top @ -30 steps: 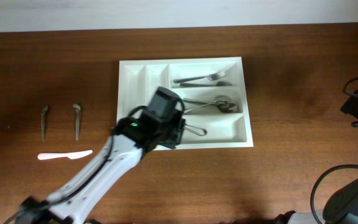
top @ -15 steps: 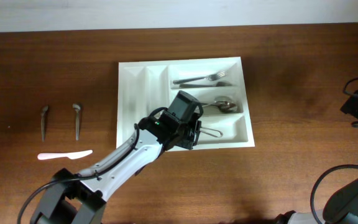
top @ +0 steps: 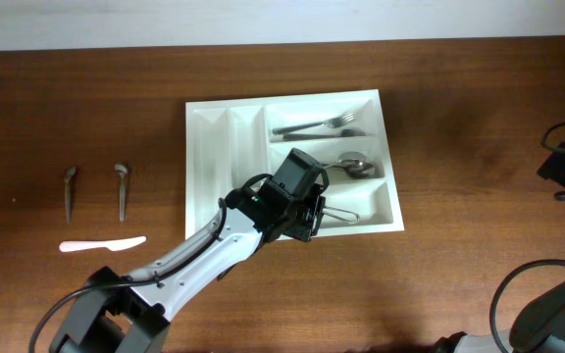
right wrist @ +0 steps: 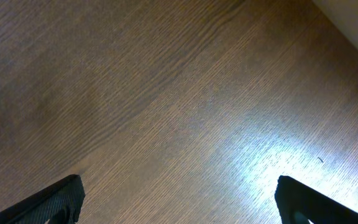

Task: Pack container
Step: 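Carry the tongs with the left gripper into the bottom long compartment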

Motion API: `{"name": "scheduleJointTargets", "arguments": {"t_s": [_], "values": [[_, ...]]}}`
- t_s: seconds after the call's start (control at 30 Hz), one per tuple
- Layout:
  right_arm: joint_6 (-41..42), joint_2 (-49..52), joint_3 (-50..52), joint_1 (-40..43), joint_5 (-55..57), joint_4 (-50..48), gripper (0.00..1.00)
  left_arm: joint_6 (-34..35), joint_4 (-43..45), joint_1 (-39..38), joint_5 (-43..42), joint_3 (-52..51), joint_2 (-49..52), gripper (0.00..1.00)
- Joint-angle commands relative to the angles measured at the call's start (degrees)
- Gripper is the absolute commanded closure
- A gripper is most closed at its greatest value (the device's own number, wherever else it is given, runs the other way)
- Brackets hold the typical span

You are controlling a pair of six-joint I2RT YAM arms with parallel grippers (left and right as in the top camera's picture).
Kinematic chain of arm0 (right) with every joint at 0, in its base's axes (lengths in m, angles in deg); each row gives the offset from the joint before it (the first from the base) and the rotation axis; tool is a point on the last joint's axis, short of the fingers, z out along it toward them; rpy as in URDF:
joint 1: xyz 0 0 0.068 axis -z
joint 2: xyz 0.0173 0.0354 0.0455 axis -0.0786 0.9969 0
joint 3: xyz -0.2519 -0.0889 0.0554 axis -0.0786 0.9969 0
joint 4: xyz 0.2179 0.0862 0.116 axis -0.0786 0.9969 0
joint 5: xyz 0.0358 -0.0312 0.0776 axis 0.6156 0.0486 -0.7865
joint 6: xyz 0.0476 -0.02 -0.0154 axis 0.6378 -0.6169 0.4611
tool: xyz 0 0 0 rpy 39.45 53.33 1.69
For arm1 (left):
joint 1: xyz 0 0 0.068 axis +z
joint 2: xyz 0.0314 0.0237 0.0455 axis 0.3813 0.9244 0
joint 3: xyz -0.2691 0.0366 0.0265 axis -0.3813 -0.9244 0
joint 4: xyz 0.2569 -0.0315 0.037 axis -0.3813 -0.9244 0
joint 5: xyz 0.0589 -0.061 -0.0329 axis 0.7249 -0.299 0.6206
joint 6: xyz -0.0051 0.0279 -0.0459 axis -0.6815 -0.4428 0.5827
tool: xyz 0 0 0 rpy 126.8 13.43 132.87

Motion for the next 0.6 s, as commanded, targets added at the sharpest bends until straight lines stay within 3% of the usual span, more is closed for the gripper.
{"name": "scheduleJointTargets", "arguments": {"t_s": [0.0,0.57], "values": [[0.0,-0.2,0.13,0.26,0.92,-0.17,0.01,-0.04,0.09,-0.17,0.04,0.59,-2.08,0.98],[0.0,-0.2,0.13,0.26,0.92,-0.17,0.01,0.83,0.07,-4.17,-1.66,0.59,-2.71,0.98]]}}
